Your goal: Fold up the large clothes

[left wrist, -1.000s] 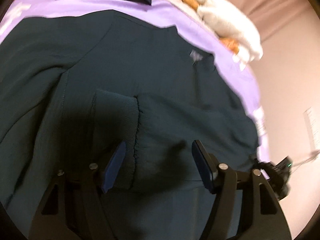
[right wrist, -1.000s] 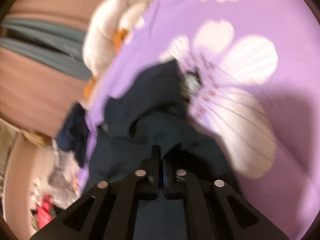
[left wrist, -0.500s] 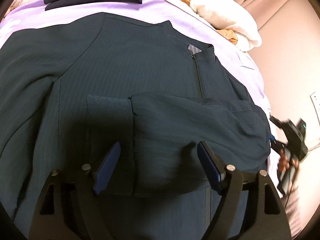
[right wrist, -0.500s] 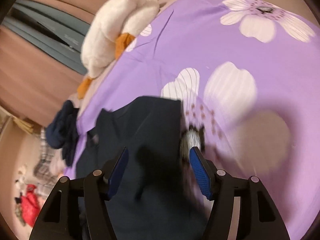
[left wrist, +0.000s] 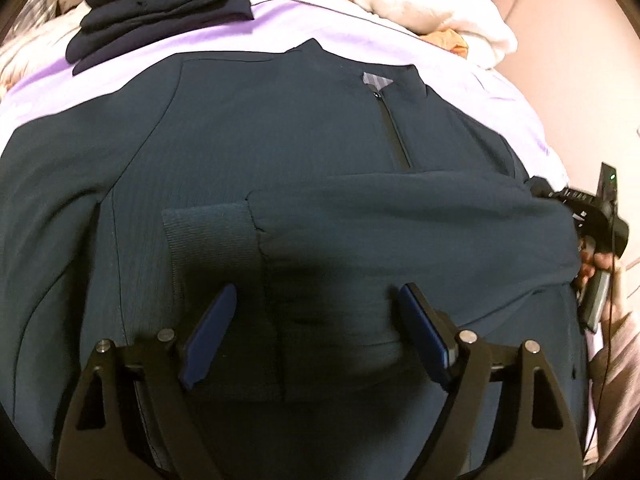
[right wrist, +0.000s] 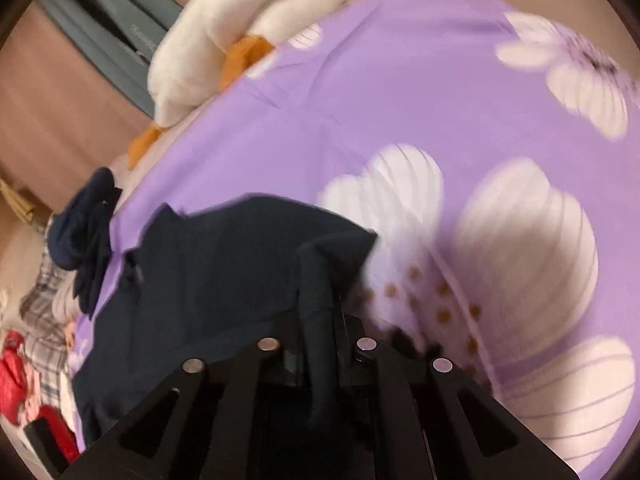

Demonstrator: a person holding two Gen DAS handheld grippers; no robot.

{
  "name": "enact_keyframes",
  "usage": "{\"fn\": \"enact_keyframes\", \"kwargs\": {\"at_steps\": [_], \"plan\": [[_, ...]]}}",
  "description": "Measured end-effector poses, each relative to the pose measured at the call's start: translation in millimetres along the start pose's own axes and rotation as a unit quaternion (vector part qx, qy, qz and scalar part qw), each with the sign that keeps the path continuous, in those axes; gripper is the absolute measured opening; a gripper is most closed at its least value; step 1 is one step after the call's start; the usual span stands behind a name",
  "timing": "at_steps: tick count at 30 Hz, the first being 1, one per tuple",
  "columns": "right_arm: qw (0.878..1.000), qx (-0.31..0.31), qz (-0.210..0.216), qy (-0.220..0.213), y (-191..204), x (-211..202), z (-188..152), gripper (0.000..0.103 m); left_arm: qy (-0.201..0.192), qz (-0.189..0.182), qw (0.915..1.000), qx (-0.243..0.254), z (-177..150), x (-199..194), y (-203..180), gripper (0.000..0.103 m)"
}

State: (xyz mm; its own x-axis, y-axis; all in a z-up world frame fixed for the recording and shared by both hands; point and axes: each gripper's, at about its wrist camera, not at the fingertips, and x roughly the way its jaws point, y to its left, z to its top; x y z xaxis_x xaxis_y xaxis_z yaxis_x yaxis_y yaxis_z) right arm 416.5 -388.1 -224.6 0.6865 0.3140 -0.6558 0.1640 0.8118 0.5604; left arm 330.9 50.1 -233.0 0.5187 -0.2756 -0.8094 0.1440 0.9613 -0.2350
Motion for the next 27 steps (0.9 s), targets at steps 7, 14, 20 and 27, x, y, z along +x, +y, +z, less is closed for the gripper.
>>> {"fn": "enact_keyframes", "kwargs": {"at_steps": [7,14,20,27], "plan": [[0.995,-0.079,0.018,-0.062,40.0,-65.2,-6.4,0.043,0.008,-0.018,0.9997,-0.015,-0.1,-3.9,6.3,0.087],[0.958,-0.281,-0.036,0.034,69.7,-48.9,-81.5,0.036,0.008,-0.034,0.999,-0.027,-7.6,-15.5,12.4,0.086],[0.952,-0.291,-0.083,0.054,45.6,-44.4,-91.7,0.021,0.013,-0.032,0.9994,-0.004,-22.6,-28.3,13.6,0.086],[0.964,-0.258,-0.05,0.045,45.3,-94.6,-107.8,0.039,-0.002,-0.106,0.9865,-0.124,-35.7,-70.7,60.6,0.09]]}}
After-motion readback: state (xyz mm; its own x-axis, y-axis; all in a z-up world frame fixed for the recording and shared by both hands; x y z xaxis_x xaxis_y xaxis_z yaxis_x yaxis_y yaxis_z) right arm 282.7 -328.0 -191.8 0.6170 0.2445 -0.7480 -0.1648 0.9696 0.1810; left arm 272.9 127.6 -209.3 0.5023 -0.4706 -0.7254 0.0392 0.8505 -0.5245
